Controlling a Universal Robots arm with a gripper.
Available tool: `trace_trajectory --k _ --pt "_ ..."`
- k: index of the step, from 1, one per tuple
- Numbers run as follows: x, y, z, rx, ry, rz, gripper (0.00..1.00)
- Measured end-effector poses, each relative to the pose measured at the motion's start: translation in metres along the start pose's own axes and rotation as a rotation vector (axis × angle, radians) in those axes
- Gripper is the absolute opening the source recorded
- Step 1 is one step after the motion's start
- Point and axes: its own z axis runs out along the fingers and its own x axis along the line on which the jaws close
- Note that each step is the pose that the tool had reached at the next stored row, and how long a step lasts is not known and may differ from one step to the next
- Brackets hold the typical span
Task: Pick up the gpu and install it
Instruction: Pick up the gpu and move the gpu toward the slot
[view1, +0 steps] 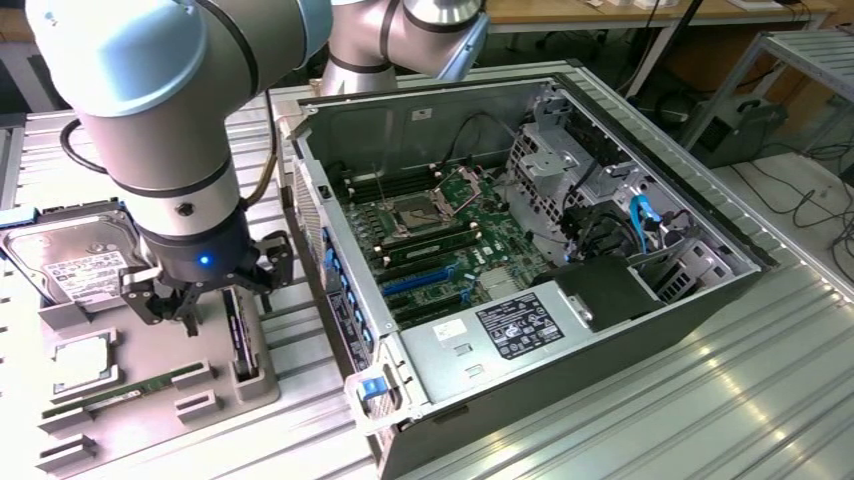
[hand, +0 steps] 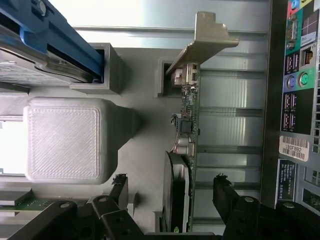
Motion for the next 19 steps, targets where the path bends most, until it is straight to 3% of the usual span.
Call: trace_trajectory --k 4,5,7,8,11,14,19 --pt "0.0001 -0.0014 0.0025 -0.0002 -0.0003 0.0 0.77" --pt "0.0001 -0.0017 0.003 -0.0001 -0.0001 0.0 0.71" --pt "-0.0001 -0.0019 0.0038 0.0001 0.0 0.0 0.71" --pt "-0.0001 -0.0019 0.0041 0.0001 0.0001 0.0 0.63" --pt "-0.0002 -0.0022 0.0045 0.0 0.0 0.0 0.62" --pt "-0.0011 -0.0023 0.0049 -0.0002 -0.0003 0.002 0.48" --pt "-0.0028 -0.0023 0.005 -0.0001 -0.0004 0.008 0.48"
